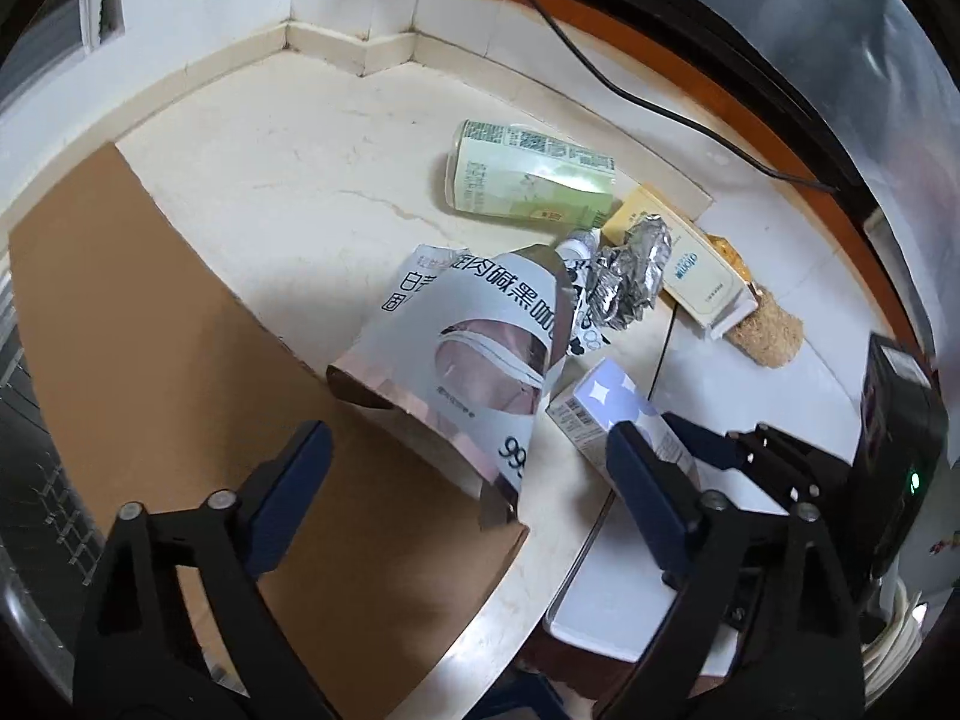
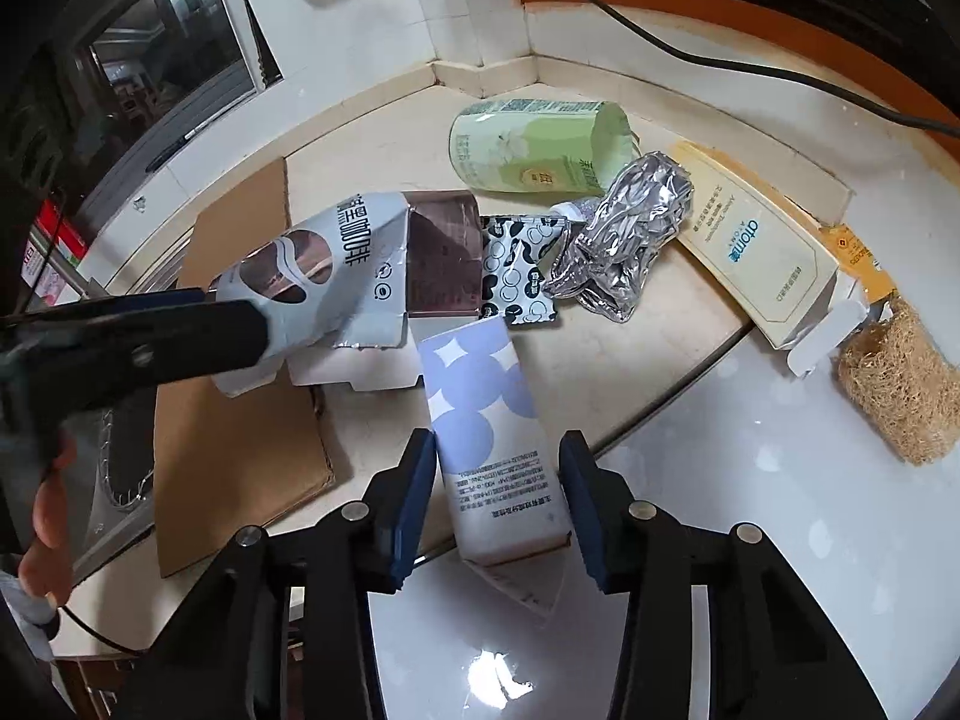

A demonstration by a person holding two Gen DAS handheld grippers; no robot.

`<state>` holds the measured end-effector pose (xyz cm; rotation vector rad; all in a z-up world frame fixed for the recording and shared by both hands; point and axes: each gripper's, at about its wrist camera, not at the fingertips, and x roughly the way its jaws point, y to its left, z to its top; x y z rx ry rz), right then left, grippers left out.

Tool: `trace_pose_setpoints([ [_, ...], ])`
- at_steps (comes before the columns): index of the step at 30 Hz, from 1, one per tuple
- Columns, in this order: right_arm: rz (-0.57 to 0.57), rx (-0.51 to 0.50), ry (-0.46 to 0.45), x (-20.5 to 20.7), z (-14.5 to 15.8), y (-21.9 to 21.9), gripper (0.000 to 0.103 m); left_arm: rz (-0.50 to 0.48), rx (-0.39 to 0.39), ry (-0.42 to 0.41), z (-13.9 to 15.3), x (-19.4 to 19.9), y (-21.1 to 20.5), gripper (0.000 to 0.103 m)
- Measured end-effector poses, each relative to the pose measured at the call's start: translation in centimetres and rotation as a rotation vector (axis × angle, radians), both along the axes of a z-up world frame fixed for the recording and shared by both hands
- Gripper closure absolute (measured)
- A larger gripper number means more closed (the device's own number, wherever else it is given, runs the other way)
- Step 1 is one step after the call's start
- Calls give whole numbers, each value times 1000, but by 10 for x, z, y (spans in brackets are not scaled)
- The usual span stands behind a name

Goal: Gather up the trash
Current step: 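Grasp the white-and-blue box with the right gripper while the left grasps the grey snack wrapper, then carry the box and wrapper down to the floor bin with both tools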

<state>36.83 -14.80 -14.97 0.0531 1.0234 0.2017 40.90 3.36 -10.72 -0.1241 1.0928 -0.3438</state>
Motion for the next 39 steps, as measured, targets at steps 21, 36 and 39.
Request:
trace_pose_setpoints([
  [21,-66,6,-62,-25,17,-26,68,19,-46,-199,30,-25,-15,93],
  [36,-68,59,-182,-116,104,-28,68,-62,-69,-338,121,-137,-21,93],
  [39,-51,84,-180,-143,118,-24,68,-86,-55,-347,132,-172,-22,93],
])
